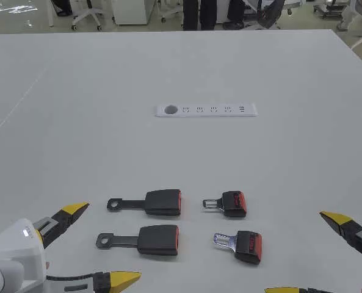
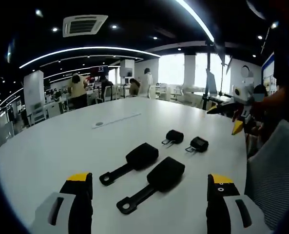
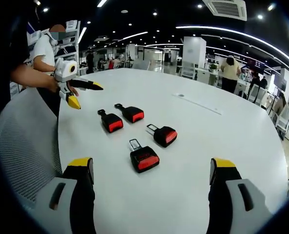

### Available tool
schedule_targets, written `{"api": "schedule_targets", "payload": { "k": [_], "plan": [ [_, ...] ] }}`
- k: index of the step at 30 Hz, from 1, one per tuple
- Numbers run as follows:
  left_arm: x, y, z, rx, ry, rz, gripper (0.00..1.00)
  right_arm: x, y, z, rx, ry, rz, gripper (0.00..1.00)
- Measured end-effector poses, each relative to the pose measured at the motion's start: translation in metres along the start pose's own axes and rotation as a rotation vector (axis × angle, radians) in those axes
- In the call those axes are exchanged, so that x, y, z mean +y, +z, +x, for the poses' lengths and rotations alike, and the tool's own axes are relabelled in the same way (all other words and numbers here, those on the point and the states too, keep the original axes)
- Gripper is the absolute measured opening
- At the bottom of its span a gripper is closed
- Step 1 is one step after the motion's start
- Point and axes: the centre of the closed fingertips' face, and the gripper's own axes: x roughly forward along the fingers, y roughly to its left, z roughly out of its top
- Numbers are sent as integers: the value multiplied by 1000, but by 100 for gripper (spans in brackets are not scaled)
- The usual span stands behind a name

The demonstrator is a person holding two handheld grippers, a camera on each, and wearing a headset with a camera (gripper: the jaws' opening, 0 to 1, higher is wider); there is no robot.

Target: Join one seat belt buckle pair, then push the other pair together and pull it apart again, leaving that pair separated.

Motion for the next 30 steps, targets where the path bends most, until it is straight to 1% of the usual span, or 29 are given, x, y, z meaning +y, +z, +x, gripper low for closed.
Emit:
{"api": "schedule_targets", "payload": {
  "k": [6, 18, 30],
  "plan": [
    [-3, 3, 1, 0, -1, 3, 100, -1, 0, 0, 0, 0, -3, 99],
    [-1, -2, 1, 4, -9, 5, 100, -3, -5, -1, 4, 0, -2, 99],
    [-2, 0, 3, 4, -13, 10, 100, -2, -3, -2, 3, -3, -5, 99]
  ]
}}
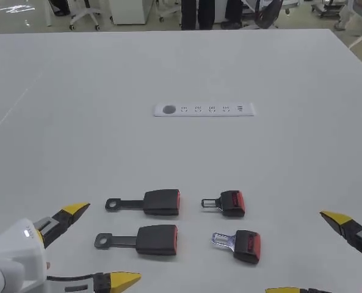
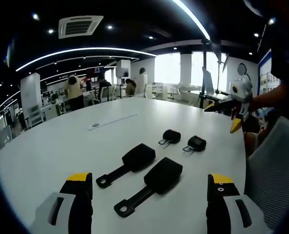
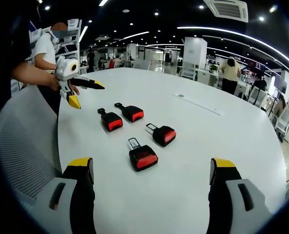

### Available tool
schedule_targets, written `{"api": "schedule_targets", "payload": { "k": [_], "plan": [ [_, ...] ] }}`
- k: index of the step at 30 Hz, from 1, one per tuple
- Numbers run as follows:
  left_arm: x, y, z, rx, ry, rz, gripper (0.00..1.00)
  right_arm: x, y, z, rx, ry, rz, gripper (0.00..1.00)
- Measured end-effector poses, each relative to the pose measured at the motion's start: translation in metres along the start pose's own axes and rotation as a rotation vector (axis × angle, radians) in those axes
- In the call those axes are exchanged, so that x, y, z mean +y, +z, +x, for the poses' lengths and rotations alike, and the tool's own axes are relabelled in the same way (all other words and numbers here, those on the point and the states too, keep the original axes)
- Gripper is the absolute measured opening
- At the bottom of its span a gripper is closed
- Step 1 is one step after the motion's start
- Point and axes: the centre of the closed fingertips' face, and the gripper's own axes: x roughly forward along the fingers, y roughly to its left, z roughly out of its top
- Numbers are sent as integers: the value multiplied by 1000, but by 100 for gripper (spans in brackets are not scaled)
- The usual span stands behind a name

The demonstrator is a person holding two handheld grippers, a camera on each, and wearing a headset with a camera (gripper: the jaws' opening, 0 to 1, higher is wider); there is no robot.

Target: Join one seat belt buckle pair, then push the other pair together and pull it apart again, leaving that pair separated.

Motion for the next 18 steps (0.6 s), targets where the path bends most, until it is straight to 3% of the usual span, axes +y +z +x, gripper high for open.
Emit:
{"api": "schedule_targets", "payload": {
  "k": [18],
  "plan": [
    [-2, 1, 0, 2, -4, 2, 100, 0, -3, 1, 2, 9, -10, 99]
  ]
}}
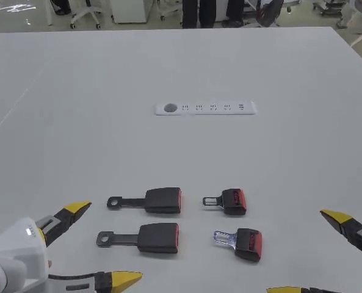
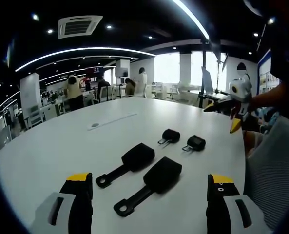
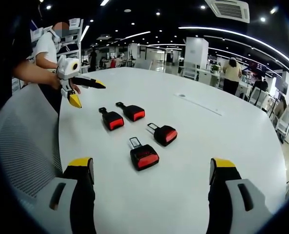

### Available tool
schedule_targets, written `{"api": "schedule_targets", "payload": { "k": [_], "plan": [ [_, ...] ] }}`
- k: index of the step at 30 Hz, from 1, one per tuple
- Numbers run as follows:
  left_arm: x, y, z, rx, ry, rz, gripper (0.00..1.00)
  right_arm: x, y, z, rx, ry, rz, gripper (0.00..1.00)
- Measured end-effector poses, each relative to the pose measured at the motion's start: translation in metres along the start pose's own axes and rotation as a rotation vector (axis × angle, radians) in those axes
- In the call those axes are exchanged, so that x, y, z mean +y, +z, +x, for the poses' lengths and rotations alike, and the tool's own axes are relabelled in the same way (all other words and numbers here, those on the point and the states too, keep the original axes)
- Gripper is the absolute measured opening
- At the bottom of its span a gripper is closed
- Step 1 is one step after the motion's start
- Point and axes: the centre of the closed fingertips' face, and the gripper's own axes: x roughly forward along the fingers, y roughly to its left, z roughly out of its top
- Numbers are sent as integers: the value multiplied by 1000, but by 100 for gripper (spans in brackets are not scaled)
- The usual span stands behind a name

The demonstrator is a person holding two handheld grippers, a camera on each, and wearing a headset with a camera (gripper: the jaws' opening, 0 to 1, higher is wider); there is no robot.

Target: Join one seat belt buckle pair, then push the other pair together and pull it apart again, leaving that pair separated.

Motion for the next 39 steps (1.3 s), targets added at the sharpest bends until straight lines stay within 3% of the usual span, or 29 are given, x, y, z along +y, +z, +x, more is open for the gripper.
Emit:
{"api": "schedule_targets", "payload": {
  "k": [20, 39],
  "plan": [
    [-4, -2, 0, 12, -11, 6, 100, 8, 3, 3, 8, 25, -14, 97],
    [-3, -5, 3, 24, -21, 25, 100, 6, 1, 2, 16, 40, -35, 93]
  ]
}}
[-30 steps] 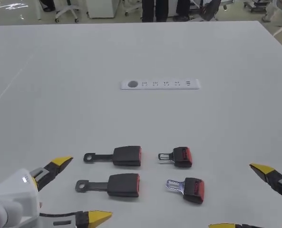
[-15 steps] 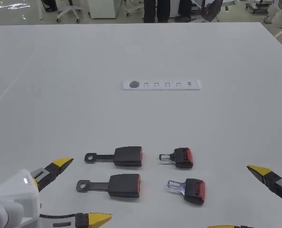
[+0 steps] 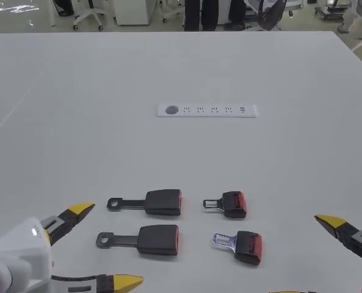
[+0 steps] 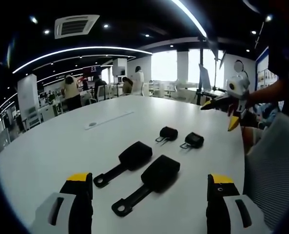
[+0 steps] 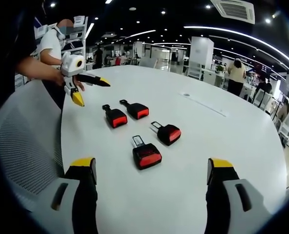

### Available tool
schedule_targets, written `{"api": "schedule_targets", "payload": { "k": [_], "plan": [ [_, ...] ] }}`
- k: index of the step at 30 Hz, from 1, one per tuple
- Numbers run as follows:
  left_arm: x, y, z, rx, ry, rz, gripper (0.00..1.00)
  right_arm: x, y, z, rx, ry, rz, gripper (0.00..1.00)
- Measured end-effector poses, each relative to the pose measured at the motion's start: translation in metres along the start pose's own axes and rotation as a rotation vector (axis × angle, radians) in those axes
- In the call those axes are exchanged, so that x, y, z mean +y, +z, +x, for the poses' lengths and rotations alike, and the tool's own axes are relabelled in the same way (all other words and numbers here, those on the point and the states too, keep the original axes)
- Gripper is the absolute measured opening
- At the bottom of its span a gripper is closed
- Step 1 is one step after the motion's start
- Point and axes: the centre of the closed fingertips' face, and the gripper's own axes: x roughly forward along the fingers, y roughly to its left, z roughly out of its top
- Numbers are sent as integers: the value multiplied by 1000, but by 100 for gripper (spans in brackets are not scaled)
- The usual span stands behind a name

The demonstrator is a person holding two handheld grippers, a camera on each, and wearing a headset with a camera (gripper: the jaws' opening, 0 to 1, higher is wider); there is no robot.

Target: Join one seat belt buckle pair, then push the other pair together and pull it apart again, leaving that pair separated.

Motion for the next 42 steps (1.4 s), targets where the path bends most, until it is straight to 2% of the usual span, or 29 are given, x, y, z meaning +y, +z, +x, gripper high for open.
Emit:
{"api": "schedule_targets", "payload": {
  "k": [11, 14, 19, 33, 42],
  "plan": [
    [2, -3, 11, 58, -51, 69, 92, -2, -7, 5, 40, 36, -60, 87],
    [3, -6, 16, 84, -74, 96, 89, -2, -6, 6, 49, 48, -81, 83],
    [5, -7, 25, 104, -102, 125, 87, -2, -4, 11, 61, 70, -109, 79],
    [2, -17, 50, 192, -208, 211, 77, -1, -13, 30, 118, 133, -166, 71],
    [2, -24, 60, 240, -250, 263, 69, 1, -17, 44, 137, 174, -196, 63]
  ]
}}
